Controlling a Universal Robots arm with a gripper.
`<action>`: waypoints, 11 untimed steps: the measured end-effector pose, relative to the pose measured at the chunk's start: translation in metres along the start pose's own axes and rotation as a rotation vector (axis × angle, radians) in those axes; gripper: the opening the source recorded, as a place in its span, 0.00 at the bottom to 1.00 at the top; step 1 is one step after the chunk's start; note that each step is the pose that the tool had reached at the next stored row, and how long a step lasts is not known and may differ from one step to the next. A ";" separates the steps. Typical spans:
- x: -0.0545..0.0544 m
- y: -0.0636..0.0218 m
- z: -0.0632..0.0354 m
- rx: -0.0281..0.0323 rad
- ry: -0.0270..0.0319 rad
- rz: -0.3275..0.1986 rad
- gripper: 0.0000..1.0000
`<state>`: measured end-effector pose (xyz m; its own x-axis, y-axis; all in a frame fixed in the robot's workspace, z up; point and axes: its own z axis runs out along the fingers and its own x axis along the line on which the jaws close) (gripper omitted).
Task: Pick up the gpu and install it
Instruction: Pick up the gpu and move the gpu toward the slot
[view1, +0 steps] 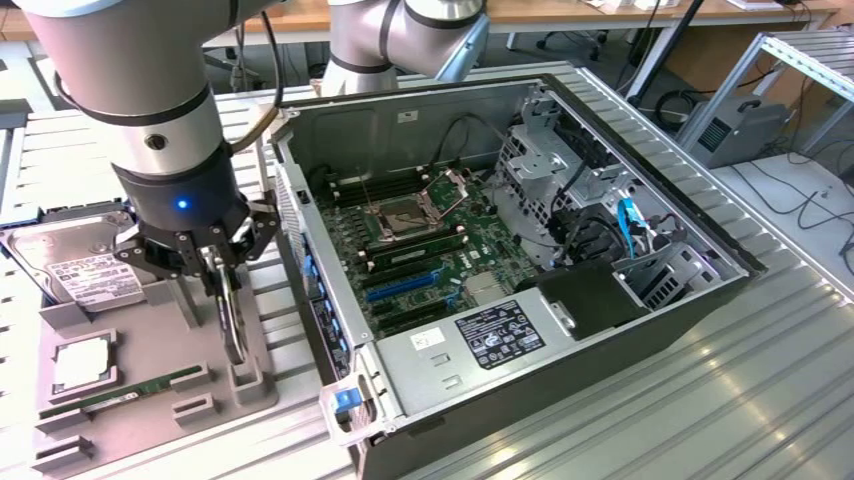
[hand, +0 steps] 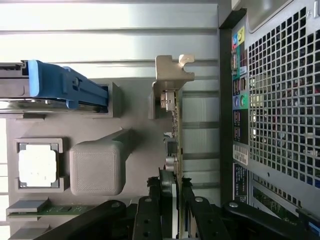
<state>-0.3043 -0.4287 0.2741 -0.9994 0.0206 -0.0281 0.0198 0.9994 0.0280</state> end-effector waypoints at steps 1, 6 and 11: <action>0.000 0.0002 -0.0007 -0.0001 0.0000 0.000 0.27; 0.000 0.0007 -0.0062 -0.0009 -0.0001 0.000 0.27; -0.001 0.0110 -0.0516 -0.0087 0.0001 0.000 0.27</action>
<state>-0.3043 -0.4192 0.3260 -0.9994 0.0208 -0.0280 0.0198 0.9991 0.0367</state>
